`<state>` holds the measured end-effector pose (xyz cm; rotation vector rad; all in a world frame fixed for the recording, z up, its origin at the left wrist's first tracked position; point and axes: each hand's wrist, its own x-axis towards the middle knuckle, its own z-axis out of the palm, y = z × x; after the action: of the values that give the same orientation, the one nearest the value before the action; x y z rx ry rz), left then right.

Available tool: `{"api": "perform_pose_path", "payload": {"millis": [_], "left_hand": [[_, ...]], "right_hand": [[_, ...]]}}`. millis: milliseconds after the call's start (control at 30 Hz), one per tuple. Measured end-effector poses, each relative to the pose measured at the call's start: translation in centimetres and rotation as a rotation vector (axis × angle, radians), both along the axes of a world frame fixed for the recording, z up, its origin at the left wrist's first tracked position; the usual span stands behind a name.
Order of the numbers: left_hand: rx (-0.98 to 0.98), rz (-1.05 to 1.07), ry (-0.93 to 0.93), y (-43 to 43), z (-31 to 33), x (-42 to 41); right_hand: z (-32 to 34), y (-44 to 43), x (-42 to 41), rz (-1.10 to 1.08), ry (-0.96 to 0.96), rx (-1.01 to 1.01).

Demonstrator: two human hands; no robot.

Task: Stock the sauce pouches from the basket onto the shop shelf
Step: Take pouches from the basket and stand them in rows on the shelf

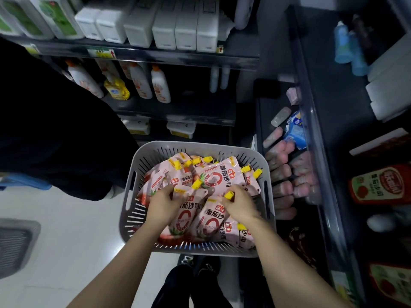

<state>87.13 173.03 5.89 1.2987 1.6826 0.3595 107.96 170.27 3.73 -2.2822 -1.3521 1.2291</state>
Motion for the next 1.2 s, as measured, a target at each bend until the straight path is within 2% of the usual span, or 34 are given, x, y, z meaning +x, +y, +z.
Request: {"api": "perform_pose_path", "payload": {"millis": [100, 200, 333, 400, 500, 700, 1033, 1200], "left_hand": [[-0.002, -0.026, 0.051, 0.5, -0.2, 0.0], [-0.024, -0.067, 0.035, 0.9, 0.0, 0.1], [0.074, -0.174, 0.080, 1.0, 1.2, 0.9], [0.108, -0.205, 0.077, 0.9, 1.3, 0.8], [0.117, -0.128, -0.011, 1.1, 1.8, 0.5], [0.185, -0.233, -0.222, 3.0, 5.2, 1.2], [0.332, -0.526, -0.485, 4.8, 14.2, 4.5], [0.258, -0.653, -0.648, 3.6, 18.0, 6.7]], "right_hand": [[-0.1, -0.8, 0.3, -0.128, 0.063, -0.001], [0.2, -1.2, 1.1, -0.008, 0.118, -0.073], [1.5, -1.6, 1.2, 0.058, 0.184, -0.092], [1.9, -2.2, 1.1, 0.010, 0.223, -0.048], [2.9, -2.8, 1.1, -0.067, 0.218, 0.077], [6.6, -3.6, 1.6, -0.201, 0.125, 0.299], [16.2, -8.4, 0.4, -0.510, -0.173, 0.617], [21.0, -12.0, 0.1, -0.653, -0.239, 0.699]]}}
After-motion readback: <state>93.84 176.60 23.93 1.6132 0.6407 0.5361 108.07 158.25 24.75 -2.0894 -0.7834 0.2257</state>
